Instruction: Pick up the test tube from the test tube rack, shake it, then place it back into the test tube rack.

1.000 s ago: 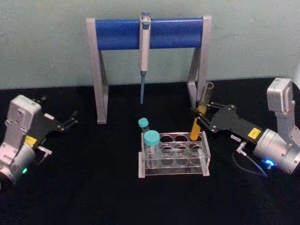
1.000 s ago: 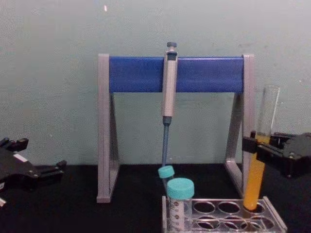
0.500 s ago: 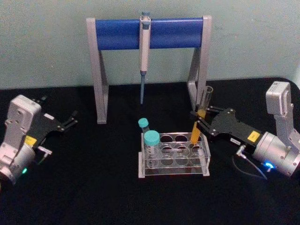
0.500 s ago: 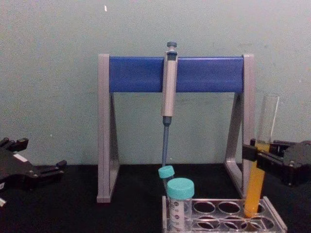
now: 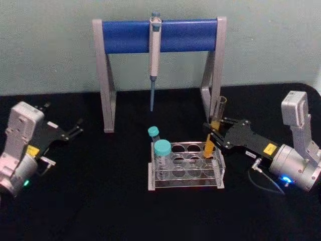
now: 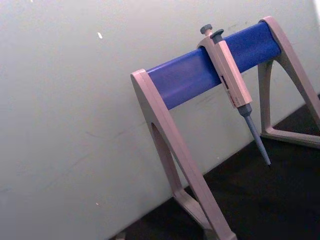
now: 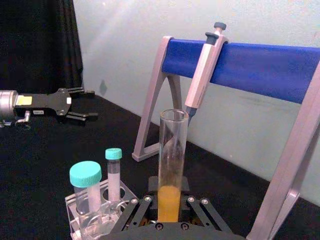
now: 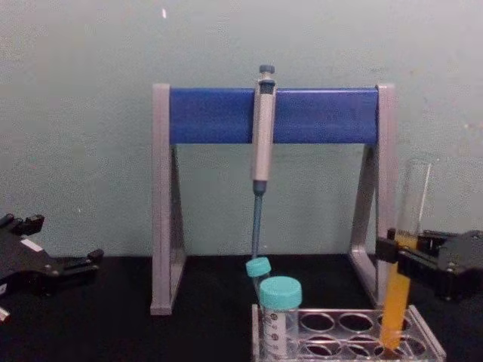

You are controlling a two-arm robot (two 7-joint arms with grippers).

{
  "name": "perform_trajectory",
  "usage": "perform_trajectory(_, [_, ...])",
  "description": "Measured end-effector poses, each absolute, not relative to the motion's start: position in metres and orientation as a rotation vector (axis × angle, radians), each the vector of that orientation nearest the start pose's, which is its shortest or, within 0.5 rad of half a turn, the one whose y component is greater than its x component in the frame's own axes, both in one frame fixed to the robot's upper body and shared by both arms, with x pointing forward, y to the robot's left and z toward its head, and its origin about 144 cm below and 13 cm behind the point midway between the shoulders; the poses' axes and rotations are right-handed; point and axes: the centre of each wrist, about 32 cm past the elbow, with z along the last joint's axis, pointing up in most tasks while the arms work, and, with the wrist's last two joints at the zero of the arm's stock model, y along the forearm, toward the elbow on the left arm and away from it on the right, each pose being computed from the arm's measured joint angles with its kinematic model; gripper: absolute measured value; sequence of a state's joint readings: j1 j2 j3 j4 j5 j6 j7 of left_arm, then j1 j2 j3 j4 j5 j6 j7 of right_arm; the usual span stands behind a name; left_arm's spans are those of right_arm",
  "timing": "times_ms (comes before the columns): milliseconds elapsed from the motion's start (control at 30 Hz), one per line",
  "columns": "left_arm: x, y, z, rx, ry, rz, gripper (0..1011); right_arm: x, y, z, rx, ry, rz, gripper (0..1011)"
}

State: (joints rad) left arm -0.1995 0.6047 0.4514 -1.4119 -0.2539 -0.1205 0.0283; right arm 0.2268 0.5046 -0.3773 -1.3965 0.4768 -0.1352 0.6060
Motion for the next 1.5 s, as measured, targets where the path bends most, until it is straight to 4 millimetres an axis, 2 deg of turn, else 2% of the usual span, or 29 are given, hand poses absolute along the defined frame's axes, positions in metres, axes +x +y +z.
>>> perform_trajectory(1500, [0.489,0.310,1.140,0.304,-0.285,1.248,1001,0.509,-0.297,1.131,-0.091,-0.038,-0.709,226])
